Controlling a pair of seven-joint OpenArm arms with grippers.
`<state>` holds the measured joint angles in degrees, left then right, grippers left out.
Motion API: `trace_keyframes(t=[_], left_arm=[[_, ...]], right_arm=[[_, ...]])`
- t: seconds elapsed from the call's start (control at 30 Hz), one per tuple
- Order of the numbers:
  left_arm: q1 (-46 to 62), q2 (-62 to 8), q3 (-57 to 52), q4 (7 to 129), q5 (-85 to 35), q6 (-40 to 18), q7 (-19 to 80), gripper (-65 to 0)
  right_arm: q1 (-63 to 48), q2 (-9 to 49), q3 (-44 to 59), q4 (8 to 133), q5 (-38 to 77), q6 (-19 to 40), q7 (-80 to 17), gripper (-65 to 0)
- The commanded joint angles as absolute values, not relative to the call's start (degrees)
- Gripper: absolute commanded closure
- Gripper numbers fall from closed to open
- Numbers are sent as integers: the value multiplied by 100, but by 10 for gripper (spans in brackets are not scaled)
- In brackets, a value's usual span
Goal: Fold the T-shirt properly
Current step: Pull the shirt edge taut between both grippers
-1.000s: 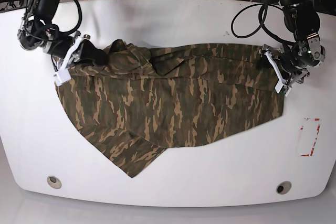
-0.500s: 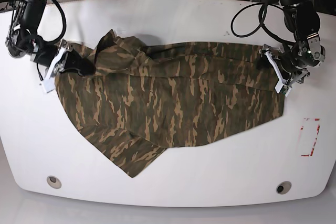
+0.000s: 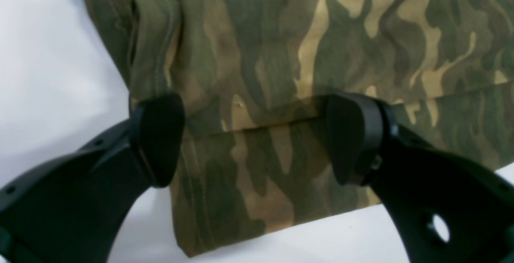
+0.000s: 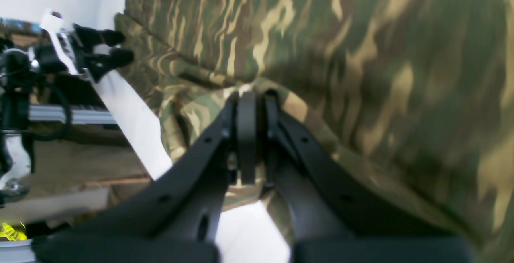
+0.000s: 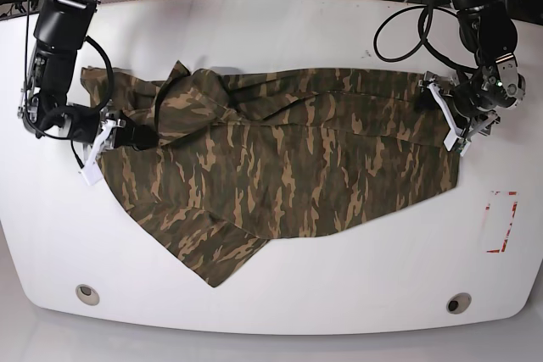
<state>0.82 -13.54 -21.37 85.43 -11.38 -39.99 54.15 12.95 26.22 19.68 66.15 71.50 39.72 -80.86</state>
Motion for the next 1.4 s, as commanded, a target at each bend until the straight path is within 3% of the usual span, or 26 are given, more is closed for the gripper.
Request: trace_keyframes(t=[0.0, 0.17, 0.27, 0.4, 0.5, 0.57, 0.83, 1.13, 1.2, 1.37], left_arm=[[13, -1420, -2158, 8629, -1147, -4000, 5376, -522], [13, -1420, -2158, 8637, -1147, -4000, 5376, -522], [13, -1420, -2158, 8637, -1147, -4000, 5376, -522], [13, -1420, -2158, 8637, -1147, -4000, 5376, -522], [13, -1411, -2158, 8637, -1147, -4000, 5376, -522], [13, -1402, -2158, 8637, -1147, -4000, 5376, -522], [13, -1393, -2158, 8611, -1147, -4000, 5376, -522], [22, -1393, -2158, 8620, -1147, -4000, 5367, -522], [66, -1393, -2149, 8620, -1147, -4000, 5367, -522], [84, -1393, -2149, 8620, -1147, -4000, 5367, -522]], right_arm=[[1604, 2782, 1859, 6501, 6765, 4000, -7908, -33], [1789, 2791, 1727, 6730, 5622, 4000, -7855, -46], [1516, 2853, 1754, 7231, 5385, 4000, -7855, -168], [822, 2923, 2026, 8154, 5481, 4000, -7855, -441], [321, 2809, 2396, 8840, 5473, 4000, -7855, -596], [22, 2721, 2563, 9332, 5420, 4000, -7855, -633], [-866, 2492, 2677, 10580, 5411, 4000, -7820, -634], [-743, 2053, 2642, 10527, 4673, 4000, -7591, -621], [-611, 1965, 2633, 10527, 4374, 4000, -7582, -564], [-312, 1859, 2299, 10519, 3873, 4000, -7574, -271]])
